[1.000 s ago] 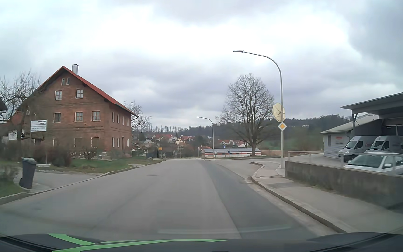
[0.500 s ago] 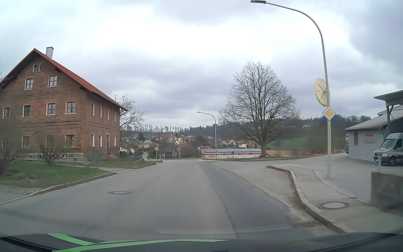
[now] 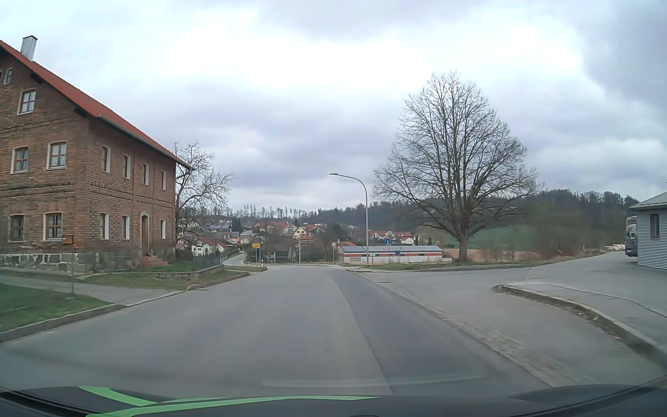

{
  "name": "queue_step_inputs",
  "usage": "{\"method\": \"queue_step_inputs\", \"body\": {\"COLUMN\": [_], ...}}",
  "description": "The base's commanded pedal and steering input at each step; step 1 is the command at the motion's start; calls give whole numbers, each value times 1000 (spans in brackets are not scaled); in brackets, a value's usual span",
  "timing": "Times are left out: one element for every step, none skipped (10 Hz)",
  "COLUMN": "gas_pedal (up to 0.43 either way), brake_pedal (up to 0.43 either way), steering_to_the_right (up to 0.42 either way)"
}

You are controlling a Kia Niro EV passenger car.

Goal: Follow the waypoints while adhering to traffic rules and regulations

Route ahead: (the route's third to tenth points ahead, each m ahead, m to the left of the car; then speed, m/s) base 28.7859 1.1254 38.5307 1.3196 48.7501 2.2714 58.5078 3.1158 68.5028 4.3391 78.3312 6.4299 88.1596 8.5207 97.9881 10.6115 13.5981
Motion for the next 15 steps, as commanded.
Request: {"method": "queue_step_inputs", "body": {"gas_pedal": [87, 87, 87, 87, 87, 87, 87, 87, 87, 87, 87, 87, 87, 87, 87], "brake_pedal": [0, 0, 0, 0, 0, 0, 0, 0, 0, 0, 0, 0, 0, 0, 0], "steering_to_the_right": [-7, -7, -7, -7, -7, -6, -6, -6, -6, -6, -6, -6, -6, -6, -6]}}
